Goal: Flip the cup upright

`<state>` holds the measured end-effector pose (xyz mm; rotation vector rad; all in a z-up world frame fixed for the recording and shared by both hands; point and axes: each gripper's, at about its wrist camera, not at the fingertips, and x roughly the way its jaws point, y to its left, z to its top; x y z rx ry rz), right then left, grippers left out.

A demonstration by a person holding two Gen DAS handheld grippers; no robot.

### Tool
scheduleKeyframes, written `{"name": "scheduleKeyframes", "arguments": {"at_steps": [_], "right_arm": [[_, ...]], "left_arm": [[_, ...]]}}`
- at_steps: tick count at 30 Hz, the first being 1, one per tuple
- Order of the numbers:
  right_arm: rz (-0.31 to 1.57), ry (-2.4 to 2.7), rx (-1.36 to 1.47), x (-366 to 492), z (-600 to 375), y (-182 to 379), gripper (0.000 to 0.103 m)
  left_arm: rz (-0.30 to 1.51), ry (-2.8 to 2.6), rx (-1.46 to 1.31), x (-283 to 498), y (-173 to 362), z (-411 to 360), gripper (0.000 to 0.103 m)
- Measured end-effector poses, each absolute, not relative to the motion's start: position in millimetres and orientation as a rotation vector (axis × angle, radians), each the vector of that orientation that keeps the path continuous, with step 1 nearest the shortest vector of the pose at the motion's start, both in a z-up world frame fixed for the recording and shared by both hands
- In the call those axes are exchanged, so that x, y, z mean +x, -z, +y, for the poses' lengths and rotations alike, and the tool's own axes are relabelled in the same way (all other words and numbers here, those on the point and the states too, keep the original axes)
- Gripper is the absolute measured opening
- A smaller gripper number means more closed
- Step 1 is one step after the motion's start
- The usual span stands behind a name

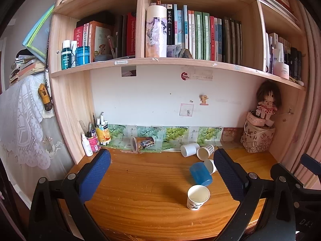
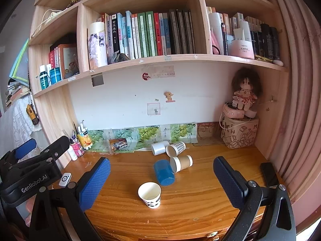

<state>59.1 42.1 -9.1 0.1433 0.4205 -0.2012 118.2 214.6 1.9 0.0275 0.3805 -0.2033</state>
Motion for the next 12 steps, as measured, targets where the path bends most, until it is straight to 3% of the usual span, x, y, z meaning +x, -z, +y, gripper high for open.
{"name": "scheduleKeyframes", "arguments": {"at_steps": [12], "right_arm": [[0.417,0.148,0.136,69.5,45.3,11.1,0.103]], "left_arm": [[0.362,0.167,0.016,119.9,-6.1,217.0,0.103]]}}
